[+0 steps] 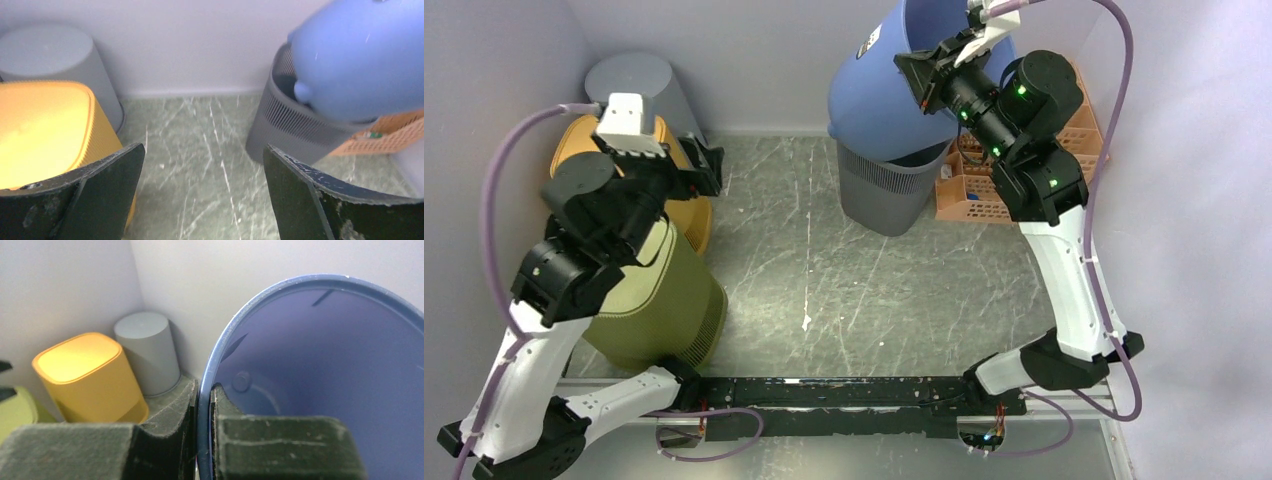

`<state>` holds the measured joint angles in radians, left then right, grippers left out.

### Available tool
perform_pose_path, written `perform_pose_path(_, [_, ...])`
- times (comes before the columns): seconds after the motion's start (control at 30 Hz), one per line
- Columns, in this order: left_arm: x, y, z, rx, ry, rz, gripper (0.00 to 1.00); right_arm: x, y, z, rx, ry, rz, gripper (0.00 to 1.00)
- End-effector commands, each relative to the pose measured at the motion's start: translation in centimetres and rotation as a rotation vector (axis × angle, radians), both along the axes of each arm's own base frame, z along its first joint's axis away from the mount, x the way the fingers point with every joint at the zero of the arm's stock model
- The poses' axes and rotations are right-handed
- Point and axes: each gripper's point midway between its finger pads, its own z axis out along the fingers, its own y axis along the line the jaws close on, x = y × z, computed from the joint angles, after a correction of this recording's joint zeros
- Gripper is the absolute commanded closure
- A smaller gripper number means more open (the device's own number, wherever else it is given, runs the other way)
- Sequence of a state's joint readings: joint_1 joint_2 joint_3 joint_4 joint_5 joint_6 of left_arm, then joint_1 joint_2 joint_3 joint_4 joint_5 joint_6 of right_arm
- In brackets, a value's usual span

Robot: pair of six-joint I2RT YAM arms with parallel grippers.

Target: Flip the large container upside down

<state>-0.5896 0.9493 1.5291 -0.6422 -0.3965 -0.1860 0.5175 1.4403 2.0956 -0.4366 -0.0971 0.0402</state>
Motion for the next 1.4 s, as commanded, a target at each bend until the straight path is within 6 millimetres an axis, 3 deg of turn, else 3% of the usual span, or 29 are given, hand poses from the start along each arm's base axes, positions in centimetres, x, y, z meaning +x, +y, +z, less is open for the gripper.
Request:
perform_pose_path(0.0, [-1.0,1.8,4.6,-0.024,-0.094,0.047,0.0,-5.5,-0.5,4.3,0.054,-0.113,0.124,1.0])
perform_pose_path(0.1, [-1.2,1.6,5.7,-0.055,-0.121,0.035,0.0,-8.5,0.1,5.3,0.068,-0.131,0.238,1.0])
perform_pose_path(0.27, [-1.1,0.8,5.5,-0.084,-0.119,0.003,0.0,-12.6,-0.2,6.7,0.087,-0.168,0.348,1.0])
perform_pose_path(0.4, [-0.9,0.7,5.1,-0.088,-0.108,0.005,0.0,-14.5,1.0,5.7,0.091,-0.124,0.477,1.0])
perform_pose_path(0.8, [-0.9,1.2,5.3,-0.076,-0.109,0.03,0.0,-14.0,3.7,-6.1,0.073,0.151,0.577,1.0])
perform_pose_path(0.93, [-0.6,1.1,5.0,-0.075,-0.106,0.036,0.0,-13.4,6.2,-12.1,0.017,0.263,0.554,1.0])
perform_pose_path(0.97, [-0.5,1.0,4.7,-0.072,-0.1,0.033,0.0,-13.4,7.3,-14.4,-0.005,0.306,0.554,1.0])
perform_pose_path(1.07, [0.0,0.4,3.8,-0.065,-0.076,0.022,0.0,-14.3,10.2,-18.5,-0.034,0.372,0.575,1.0])
perform_pose_path(1.17, [0.3,0.3,3.4,-0.054,-0.064,0.024,0.0,-15.4,12.1,-20.3,-0.009,0.39,0.607,1.0])
perform_pose_path(1.37, [0.1,0.7,3.6,-0.044,-0.065,0.036,0.0,-15.6,12.7,-22.4,0.17,0.395,0.601,1.0])
